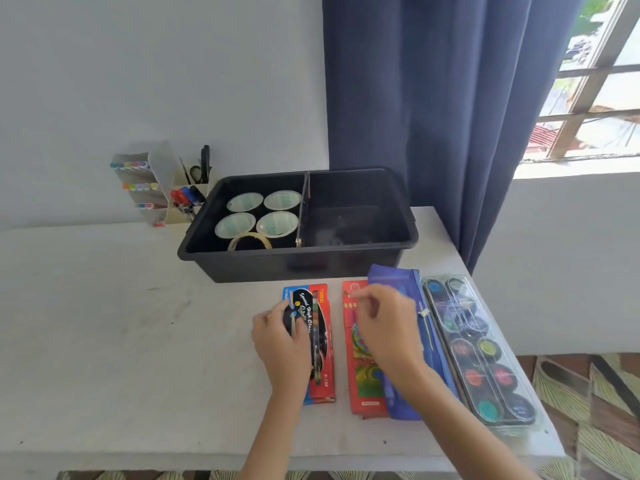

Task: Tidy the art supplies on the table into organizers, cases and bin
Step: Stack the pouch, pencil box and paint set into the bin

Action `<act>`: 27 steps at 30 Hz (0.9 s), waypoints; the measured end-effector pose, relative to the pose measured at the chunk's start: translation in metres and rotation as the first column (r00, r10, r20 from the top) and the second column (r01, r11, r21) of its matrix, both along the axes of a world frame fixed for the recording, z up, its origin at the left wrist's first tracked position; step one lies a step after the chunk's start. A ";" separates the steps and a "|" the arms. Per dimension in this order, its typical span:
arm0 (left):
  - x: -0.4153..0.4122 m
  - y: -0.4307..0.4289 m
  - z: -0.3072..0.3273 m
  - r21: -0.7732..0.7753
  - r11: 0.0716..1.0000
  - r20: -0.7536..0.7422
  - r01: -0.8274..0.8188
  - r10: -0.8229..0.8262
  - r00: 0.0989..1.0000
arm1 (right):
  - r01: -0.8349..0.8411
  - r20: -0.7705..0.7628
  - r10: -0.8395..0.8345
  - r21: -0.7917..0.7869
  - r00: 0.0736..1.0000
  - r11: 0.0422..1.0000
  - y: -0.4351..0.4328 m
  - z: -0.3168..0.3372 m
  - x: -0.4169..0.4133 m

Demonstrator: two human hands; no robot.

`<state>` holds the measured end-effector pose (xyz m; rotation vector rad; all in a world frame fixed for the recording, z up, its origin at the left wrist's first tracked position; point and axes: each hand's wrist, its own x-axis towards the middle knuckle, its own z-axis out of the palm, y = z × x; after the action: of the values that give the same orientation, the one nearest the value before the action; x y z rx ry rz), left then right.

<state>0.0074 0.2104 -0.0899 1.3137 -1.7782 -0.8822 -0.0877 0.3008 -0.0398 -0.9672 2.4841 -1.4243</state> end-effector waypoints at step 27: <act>-0.060 0.048 0.009 0.325 0.867 -0.324 0.379 -0.275 0.905 | 0.094 0.217 -0.098 0.030 0.971 0.995 0.044 -0.020 -0.043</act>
<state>-0.0522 0.2582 -0.0805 1.0596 -1.6915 -1.5892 -0.1307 0.3448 -0.0594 -0.6547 2.4065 -1.4439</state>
